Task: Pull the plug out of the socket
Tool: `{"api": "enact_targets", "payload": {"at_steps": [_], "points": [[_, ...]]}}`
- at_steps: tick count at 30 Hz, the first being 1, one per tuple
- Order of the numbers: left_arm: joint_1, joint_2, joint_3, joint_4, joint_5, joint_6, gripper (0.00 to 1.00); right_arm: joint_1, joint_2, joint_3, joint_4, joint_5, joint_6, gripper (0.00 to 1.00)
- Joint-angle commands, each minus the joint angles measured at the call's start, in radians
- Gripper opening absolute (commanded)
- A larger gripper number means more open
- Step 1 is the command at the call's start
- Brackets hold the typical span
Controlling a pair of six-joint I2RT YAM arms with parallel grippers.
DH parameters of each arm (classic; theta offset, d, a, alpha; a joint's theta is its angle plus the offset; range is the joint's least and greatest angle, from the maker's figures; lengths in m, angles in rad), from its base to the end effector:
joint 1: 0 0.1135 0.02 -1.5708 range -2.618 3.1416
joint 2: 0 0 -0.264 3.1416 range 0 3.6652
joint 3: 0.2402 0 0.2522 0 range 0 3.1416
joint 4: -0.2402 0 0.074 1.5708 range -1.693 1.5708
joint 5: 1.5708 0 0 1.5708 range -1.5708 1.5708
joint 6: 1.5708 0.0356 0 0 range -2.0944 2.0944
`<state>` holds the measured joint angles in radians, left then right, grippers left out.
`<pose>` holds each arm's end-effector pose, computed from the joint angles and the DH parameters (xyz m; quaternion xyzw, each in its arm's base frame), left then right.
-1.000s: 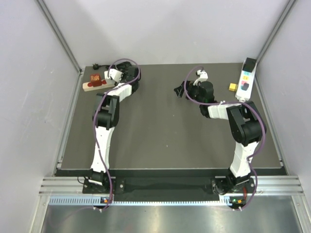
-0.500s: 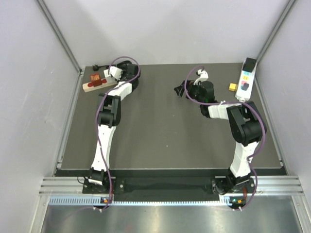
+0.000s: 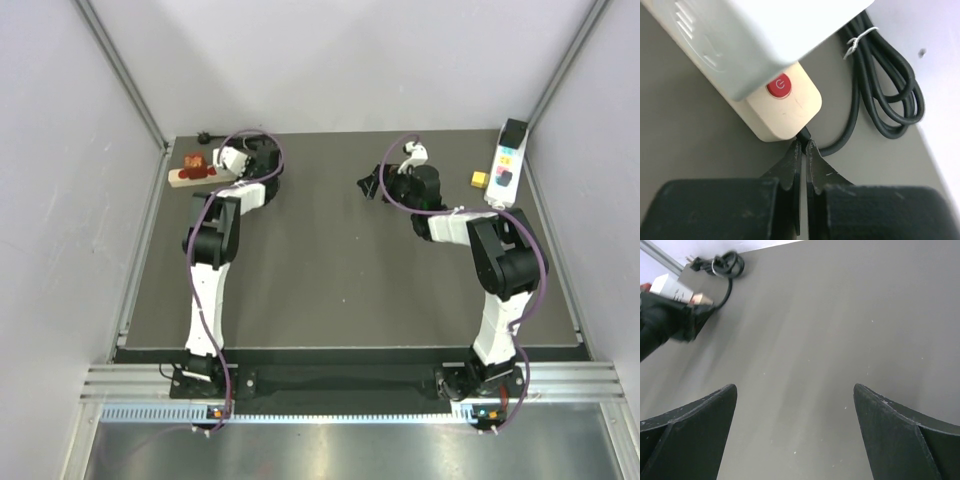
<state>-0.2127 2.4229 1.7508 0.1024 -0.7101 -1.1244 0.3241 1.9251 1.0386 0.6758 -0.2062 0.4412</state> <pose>0.5257 -0.0898 0.1273 -0.5119 0.6652 -0.0396 0.5422 0.3952 0.1405 0.1865 -0.0193 0.7759 0.3078 0.5504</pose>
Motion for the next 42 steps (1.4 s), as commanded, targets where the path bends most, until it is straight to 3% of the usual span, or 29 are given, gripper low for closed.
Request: {"api": "enact_targets", "payload": {"at_steps": [1, 5, 12, 16, 22, 24, 25, 27, 28, 30, 34, 42], "points": [[-0.007, -0.174, -0.173, 0.038, 0.015, 0.115, 0.00, -0.007, -0.002, 0.061, 0.001, -0.025, 0.008, 1.00], [-0.045, -0.310, -0.380, 0.079, 0.014, 0.121, 0.00, 0.000, 0.008, 0.072, -0.002, -0.055, 0.024, 1.00], [-0.157, -0.413, -0.496, 0.077, 0.032, 0.072, 0.00, 0.035, 0.051, 0.121, -0.010, -0.136, 0.062, 0.99], [-0.249, -0.375, -0.424, 0.079, 0.061, 0.064, 0.00, 0.043, 0.071, 0.127, -0.008, -0.153, 0.077, 0.99], [-0.281, -0.254, -0.219, 0.037, 0.162, 0.119, 0.00, 0.038, 0.074, 0.141, -0.036, -0.156, 0.062, 0.99], [-0.278, -0.236, -0.183, 0.026, 0.248, 0.143, 0.07, 0.036, 0.080, 0.149, -0.042, -0.157, 0.065, 0.99], [-0.268, -0.235, -0.180, 0.034, 0.288, 0.170, 0.22, 0.035, 0.084, 0.153, -0.051, -0.160, 0.065, 0.99], [-0.258, -0.249, -0.194, 0.097, 0.447, 0.254, 0.33, 0.030, 0.092, 0.167, -0.061, -0.165, 0.068, 0.99], [-0.255, -0.254, -0.215, 0.120, 0.492, 0.279, 0.56, 0.029, 0.097, 0.170, -0.067, -0.168, 0.068, 0.99], [-0.251, -0.289, -0.243, 0.157, 0.585, 0.336, 0.70, 0.027, 0.098, 0.178, -0.071, -0.170, 0.068, 0.99], [-0.232, -0.402, -0.347, 0.149, 0.679, 0.431, 0.71, 0.029, 0.112, 0.193, -0.084, -0.185, 0.071, 0.99], [-0.143, -0.639, -0.398, -0.068, 0.704, 0.688, 0.72, 0.049, 0.181, 0.276, -0.078, -0.251, 0.111, 0.97]]}}
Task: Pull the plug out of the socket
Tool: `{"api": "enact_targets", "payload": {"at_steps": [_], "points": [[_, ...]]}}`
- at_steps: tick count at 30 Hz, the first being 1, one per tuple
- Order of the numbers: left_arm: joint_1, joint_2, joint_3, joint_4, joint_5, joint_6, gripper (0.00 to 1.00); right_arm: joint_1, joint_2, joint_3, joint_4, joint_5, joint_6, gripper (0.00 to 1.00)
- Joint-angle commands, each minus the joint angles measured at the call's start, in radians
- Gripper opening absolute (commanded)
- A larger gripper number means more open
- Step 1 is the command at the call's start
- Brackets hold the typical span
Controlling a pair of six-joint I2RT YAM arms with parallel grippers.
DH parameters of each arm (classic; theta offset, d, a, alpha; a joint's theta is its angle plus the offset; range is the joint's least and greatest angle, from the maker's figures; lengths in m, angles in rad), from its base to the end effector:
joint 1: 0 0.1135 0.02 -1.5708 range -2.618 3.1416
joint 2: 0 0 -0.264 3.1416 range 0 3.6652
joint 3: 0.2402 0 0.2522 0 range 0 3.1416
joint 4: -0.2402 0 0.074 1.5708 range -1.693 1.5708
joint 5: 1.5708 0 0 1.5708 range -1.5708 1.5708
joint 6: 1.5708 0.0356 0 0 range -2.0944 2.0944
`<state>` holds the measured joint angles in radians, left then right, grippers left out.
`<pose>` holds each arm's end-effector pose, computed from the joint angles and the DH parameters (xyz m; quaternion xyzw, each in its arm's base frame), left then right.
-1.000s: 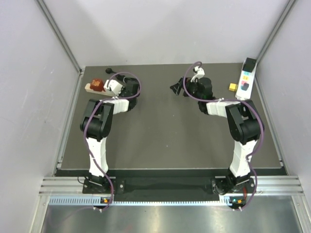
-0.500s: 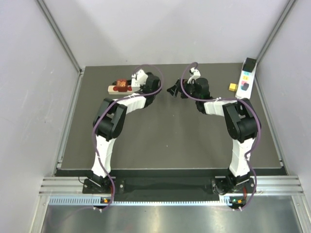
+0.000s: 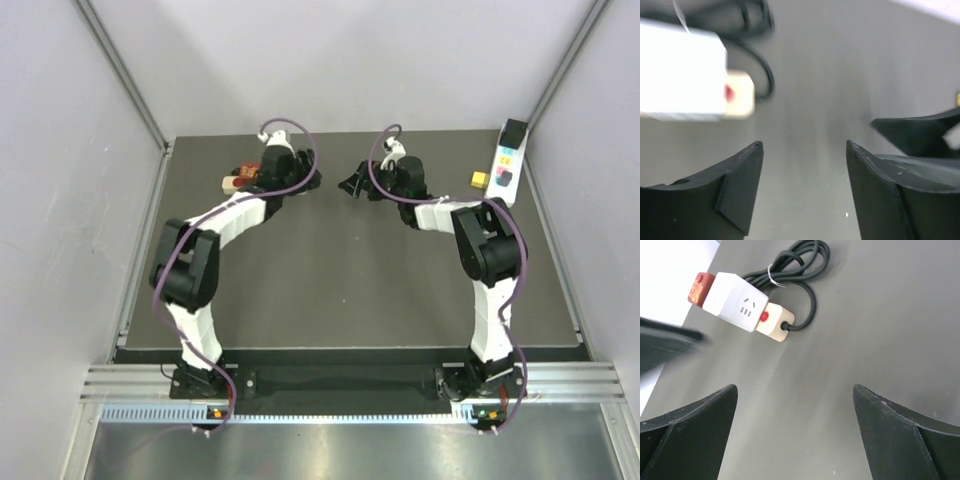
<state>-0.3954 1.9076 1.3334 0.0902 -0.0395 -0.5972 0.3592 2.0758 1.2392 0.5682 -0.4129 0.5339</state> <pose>0.4089 -0.1691 0.2290 -0.0964 0.8504 -0.2313 0.4626 0.4249 0.1748 0.1746 -0.0559 0.7863 0.4033 0.4647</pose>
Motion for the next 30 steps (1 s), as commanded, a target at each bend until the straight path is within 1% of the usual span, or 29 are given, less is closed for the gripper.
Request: {"api": "enact_targets", "payload": {"at_steps": [1, 3, 5, 6, 8, 9, 11, 12, 13, 15, 17, 18, 19, 20, 22, 27, 30], "points": [[0.058, -0.134, 0.024, -0.073, 0.035, 0.187, 0.73, 0.020, 0.041, 0.089, 0.027, -0.047, 0.020, 0.97], [0.076, -0.142, 0.065, -0.147, 0.033, 0.249, 0.78, 0.040, 0.081, 0.140, 0.018, -0.064, 0.021, 0.97], [0.107, -0.128, 0.101, -0.205, 0.035, 0.266, 0.80, 0.063, 0.111, 0.173, 0.024, -0.089, 0.037, 0.97], [0.118, -0.113, 0.114, -0.228, 0.071, 0.287, 0.82, 0.066, 0.127, 0.209, 0.032, -0.104, 0.067, 0.97], [0.133, -0.090, 0.156, -0.248, 0.089, 0.301, 0.83, 0.086, 0.181, 0.249, 0.056, -0.158, 0.109, 0.97], [0.135, -0.069, 0.168, -0.256, 0.102, 0.324, 0.83, 0.089, 0.219, 0.302, 0.053, -0.174, 0.118, 0.97], [0.135, -0.045, 0.196, -0.257, 0.107, 0.335, 0.84, 0.096, 0.254, 0.386, 0.018, -0.210, 0.132, 0.93], [0.135, -0.029, 0.204, -0.259, 0.104, 0.338, 0.84, 0.095, 0.270, 0.407, 0.010, -0.216, 0.138, 0.90], [0.135, -0.019, 0.211, -0.254, 0.104, 0.341, 0.84, 0.095, 0.297, 0.425, 0.001, -0.218, 0.144, 0.86], [0.135, 0.001, 0.217, -0.254, 0.098, 0.350, 0.84, 0.096, 0.319, 0.468, -0.014, -0.214, 0.167, 0.83], [0.133, 0.013, 0.231, -0.262, 0.086, 0.355, 0.86, 0.096, 0.351, 0.500, -0.008, -0.228, 0.205, 0.77], [0.133, 0.022, 0.233, -0.261, 0.075, 0.356, 0.86, 0.096, 0.369, 0.511, -0.001, -0.243, 0.218, 0.73], [0.133, 0.025, 0.231, -0.265, 0.047, 0.355, 0.86, 0.096, 0.377, 0.523, -0.005, -0.245, 0.227, 0.66], [0.133, 0.028, 0.230, -0.267, 0.009, 0.349, 0.86, 0.098, 0.385, 0.539, -0.013, -0.245, 0.228, 0.64], [0.132, 0.028, 0.224, -0.262, -0.016, 0.352, 0.86, 0.101, 0.397, 0.551, -0.014, -0.245, 0.228, 0.62], [0.128, 0.024, 0.196, -0.218, -0.017, 0.350, 0.86, 0.113, 0.428, 0.598, -0.037, -0.251, 0.221, 0.59], [0.128, 0.050, 0.216, -0.228, -0.025, 0.349, 0.86, 0.116, 0.458, 0.641, -0.062, -0.245, 0.216, 0.54]]}}
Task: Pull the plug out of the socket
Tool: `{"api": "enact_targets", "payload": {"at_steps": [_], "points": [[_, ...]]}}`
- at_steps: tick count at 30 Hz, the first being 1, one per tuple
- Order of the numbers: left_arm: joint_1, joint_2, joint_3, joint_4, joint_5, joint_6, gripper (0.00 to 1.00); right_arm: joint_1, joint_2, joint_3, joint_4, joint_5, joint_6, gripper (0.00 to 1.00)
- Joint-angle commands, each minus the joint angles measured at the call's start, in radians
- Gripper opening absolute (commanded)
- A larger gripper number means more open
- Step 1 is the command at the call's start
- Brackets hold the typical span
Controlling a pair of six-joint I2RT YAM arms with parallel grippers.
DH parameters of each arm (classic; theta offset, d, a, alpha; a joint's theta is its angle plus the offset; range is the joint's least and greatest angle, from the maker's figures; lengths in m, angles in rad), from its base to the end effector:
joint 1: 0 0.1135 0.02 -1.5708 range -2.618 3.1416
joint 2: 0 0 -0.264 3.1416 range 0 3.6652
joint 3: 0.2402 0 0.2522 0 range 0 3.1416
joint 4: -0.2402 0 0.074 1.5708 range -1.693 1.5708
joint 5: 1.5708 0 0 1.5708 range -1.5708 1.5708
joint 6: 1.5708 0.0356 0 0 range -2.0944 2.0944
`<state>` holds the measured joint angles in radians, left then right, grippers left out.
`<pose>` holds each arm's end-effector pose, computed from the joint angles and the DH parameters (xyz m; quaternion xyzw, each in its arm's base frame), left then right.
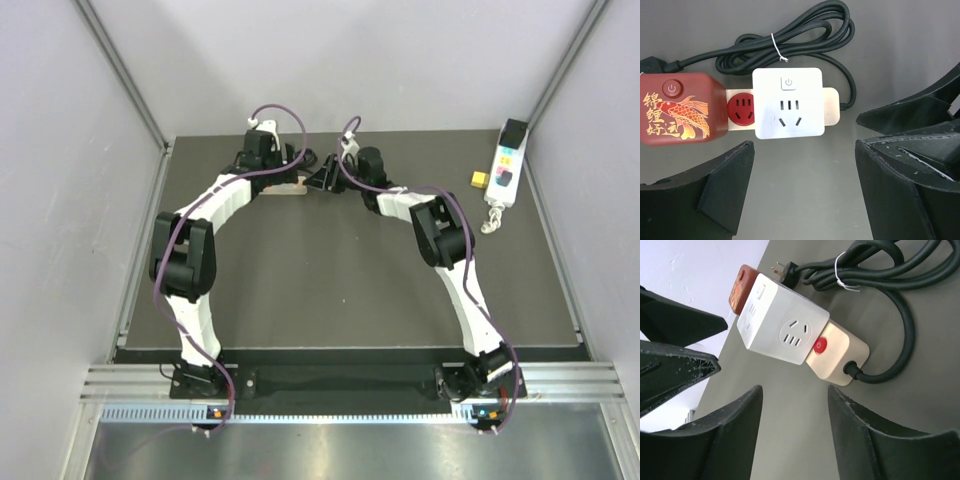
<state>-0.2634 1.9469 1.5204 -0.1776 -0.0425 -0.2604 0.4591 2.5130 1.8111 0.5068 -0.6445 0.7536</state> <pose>0.4397 -0.1170 0.2501 -0.0085 0.8853 -0.1021 0.4537 0.4924 0.2673 0.1365 -0.0914 0.7544 0.5442 0.3554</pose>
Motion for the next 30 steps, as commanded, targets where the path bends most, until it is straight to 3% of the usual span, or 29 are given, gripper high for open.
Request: {"api": "enact_targets", "payload": {"at_steps": [1, 4, 14, 20, 27, 30], "points": [[-0.004, 0.015, 0.034, 0.040, -0.025, 0.013, 0.86, 0.016, 0.027, 0.083, -0.001, -0.014, 0.004, 0.52], [-0.004, 0.038, 0.044, 0.043, -0.046, 0.029, 0.86, 0.018, 0.033, 0.085, 0.018, -0.014, 0.012, 0.48], [-0.004, 0.144, 0.178, -0.017, -0.071, 0.078, 0.88, 0.026, 0.072, 0.134, -0.004, 0.020, 0.027, 0.48], [-0.002, 0.167, 0.170, -0.010, -0.063, 0.070, 0.86, 0.033, 0.069, 0.166, -0.102, 0.081, -0.033, 0.48], [-0.004, 0.165, 0.142, 0.009, -0.048, 0.066, 0.79, 0.058, 0.067, 0.211, -0.221, 0.167, -0.146, 0.48], [-0.004, 0.161, 0.130, 0.016, -0.034, 0.064, 0.71, 0.065, 0.060, 0.217, -0.249, 0.198, -0.175, 0.46]]}}
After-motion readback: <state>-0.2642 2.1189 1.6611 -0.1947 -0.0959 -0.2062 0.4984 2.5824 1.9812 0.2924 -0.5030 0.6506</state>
